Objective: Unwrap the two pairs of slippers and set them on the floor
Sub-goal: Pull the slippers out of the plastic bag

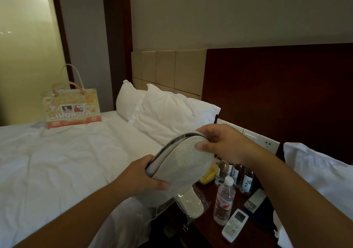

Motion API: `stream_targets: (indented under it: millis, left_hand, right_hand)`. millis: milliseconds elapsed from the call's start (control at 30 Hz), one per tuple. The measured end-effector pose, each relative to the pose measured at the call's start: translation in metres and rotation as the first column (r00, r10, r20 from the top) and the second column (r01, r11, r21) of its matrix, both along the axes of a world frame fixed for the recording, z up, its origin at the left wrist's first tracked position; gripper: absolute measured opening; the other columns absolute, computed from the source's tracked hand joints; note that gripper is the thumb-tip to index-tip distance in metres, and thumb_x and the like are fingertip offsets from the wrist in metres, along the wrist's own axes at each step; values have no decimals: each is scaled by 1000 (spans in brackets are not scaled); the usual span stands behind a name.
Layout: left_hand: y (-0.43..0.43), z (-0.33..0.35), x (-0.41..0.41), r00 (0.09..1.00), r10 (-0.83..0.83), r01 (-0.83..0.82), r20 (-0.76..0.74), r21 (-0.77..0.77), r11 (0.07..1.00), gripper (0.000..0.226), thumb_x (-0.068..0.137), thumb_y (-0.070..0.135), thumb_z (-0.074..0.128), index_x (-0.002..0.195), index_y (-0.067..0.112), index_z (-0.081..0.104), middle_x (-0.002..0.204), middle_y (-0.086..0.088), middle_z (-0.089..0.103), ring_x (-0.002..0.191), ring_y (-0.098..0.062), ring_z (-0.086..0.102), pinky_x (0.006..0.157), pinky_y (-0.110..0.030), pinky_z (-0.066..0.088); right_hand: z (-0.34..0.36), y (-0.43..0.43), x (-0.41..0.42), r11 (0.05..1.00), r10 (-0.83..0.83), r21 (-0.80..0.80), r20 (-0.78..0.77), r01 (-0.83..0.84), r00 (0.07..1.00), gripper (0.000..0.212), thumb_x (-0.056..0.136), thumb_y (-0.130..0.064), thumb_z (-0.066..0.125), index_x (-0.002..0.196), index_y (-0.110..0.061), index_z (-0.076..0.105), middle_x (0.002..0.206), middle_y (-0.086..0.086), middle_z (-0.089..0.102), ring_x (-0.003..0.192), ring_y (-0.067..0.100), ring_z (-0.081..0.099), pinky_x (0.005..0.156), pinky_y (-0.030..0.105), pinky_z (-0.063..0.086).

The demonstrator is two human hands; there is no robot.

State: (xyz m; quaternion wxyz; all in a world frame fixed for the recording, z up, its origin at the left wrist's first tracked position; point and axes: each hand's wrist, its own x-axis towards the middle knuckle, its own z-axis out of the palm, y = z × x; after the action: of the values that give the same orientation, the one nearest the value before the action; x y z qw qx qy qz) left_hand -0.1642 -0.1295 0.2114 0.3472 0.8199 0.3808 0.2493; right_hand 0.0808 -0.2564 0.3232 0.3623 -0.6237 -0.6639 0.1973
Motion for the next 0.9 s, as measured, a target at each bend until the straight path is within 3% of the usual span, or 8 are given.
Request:
stream_targets:
  millis: [100, 167, 300, 467, 600, 667, 767, 900]
  left_hand:
    - [1, -3, -6, 1000, -15, 15, 17, -27, 1000, 66, 34, 68, 87, 89, 45, 59, 89, 32, 65, 77, 10, 63, 53, -10, 48]
    - [1, -5, -7, 999, -18, 20, 44, -52, 998, 59, 38, 62, 90, 85, 41, 62, 85, 26, 68, 72, 6, 66, 51, -12, 50]
    - [-2, -4, -4, 995, -53, 60, 90, -86, 995, 49, 42, 51, 93, 81, 38, 65, 82, 18, 71, 70, -1, 69, 50, -14, 51]
    - [-7, -3, -1, 991, -98, 108, 95, -107, 988, 50, 44, 50, 93, 84, 37, 67, 87, 14, 73, 73, -2, 70, 52, -15, 53]
    - [-6, -5, -2, 986, -125, 142, 110, -161, 977, 55, 47, 43, 94, 94, 29, 69, 92, 6, 75, 78, -12, 73, 55, -27, 58]
    - [-7, -6, -2, 985, -144, 158, 99, -146, 977, 54, 51, 42, 93, 96, 26, 69, 94, 6, 75, 81, -11, 72, 63, -26, 60]
    - [-11, -7, -1, 978, -151, 174, 144, -164, 971, 49, 57, 36, 92, 98, 22, 69, 94, 3, 76, 82, -11, 72, 66, -18, 58]
    - [-15, -8, 2, 962, -134, 187, 239, -217, 958, 41, 64, 27, 89, 100, 21, 70, 98, -3, 76, 89, -17, 72, 74, -25, 59]
  right_hand:
    - [5, -5, 8, 998, -14, 60, -96, 20, 995, 25, 85, -25, 72, 109, -33, 67, 102, -11, 73, 95, 8, 70, 87, 39, 58]
    - [5, -7, 11, 995, -16, 95, -226, 39, 974, 29, 83, -25, 74, 111, -30, 66, 103, -9, 74, 94, 10, 71, 84, 37, 59]
    - [-6, -5, 14, 998, 31, 64, -461, -1, 887, 55, 62, -27, 89, 112, -26, 66, 104, -1, 75, 93, 20, 73, 74, 33, 60]
    - [-10, -4, 27, 996, -35, -93, -378, -1, 925, 65, 50, -12, 94, 106, -20, 63, 106, 6, 71, 92, 25, 72, 76, 49, 61]
    - [-8, -7, 31, 999, -45, -30, -438, 35, 898, 65, 45, -14, 95, 102, -22, 66, 108, 9, 70, 92, 28, 72, 74, 48, 61]
    - [-4, -8, 32, 993, -63, 48, -553, 107, 831, 69, 44, -14, 95, 105, -24, 66, 113, 10, 67, 95, 30, 70, 71, 45, 61]
    - [-4, -9, 35, 981, 3, 127, -768, 147, 641, 72, 52, -11, 91, 116, -23, 61, 121, 10, 64, 96, 30, 71, 70, 43, 59]
    - [-15, -10, 31, 985, 130, 168, -860, 33, 493, 67, 70, -13, 83, 130, -16, 54, 129, 14, 63, 110, 33, 66, 82, 51, 56]
